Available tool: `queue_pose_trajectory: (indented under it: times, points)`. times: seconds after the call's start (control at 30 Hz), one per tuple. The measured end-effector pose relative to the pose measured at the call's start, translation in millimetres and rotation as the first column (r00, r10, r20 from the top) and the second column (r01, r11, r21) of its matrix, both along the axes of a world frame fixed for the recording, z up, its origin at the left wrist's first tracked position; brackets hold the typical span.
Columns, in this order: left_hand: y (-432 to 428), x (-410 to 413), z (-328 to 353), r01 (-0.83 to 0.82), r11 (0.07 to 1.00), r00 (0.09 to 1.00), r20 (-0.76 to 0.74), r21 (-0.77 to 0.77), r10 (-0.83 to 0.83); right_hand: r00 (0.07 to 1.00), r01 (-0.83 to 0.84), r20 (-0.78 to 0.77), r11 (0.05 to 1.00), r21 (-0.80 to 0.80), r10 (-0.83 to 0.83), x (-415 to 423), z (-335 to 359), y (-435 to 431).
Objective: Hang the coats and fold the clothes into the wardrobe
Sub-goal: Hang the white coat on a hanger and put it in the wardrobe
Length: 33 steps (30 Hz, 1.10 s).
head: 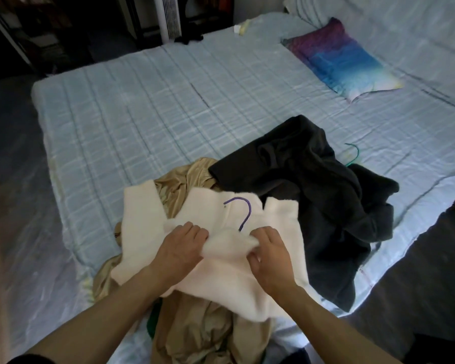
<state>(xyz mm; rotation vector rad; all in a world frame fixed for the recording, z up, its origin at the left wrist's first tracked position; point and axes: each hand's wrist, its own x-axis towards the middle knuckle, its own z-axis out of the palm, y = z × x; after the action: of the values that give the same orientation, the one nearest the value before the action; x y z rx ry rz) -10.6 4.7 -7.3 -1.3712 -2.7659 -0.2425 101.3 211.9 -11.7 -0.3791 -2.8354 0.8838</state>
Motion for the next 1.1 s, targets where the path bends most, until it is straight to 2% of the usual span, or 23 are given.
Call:
queue_pose_trajectory:
  times: [0.2, 0.4, 0.7, 1.0, 1.1]
  points:
    - [3.7, -13.5, 30.7, 0.045, 0.996, 0.985, -0.173, 0.083, -0.03, 0.994, 0.093, -0.046, 0.988, -0.126, -0.099, -2.0, 22.8, 10.4]
    - [7.9, -17.0, 73.8, 0.053, 0.987, 0.954, -0.301, 0.155, -0.004, 0.98, 0.171, -0.084, 0.981, -0.094, -0.179, -10.4, 50.2, 20.1]
    - [2.2, -19.8, 144.6, 0.086, 0.953, 0.873, -0.482, 0.292, 0.068, 0.965, 0.022, -0.261, 0.999, 0.038, -0.011, -22.9, 113.6, 38.4]
    - [4.6, -21.2, 237.8, 0.125, 0.912, 0.776, -0.611, 0.39, 0.155, 0.889, 0.006, -0.456, 0.998, -0.064, -0.035, -37.2, 203.9, 51.8]
    - [4.8, -17.2, 270.0, 0.136, 0.893, 0.752, -0.632, 0.429, 0.188, 0.846, -0.001, -0.527, 0.99, -0.143, -0.075, -37.7, 235.4, 54.6]
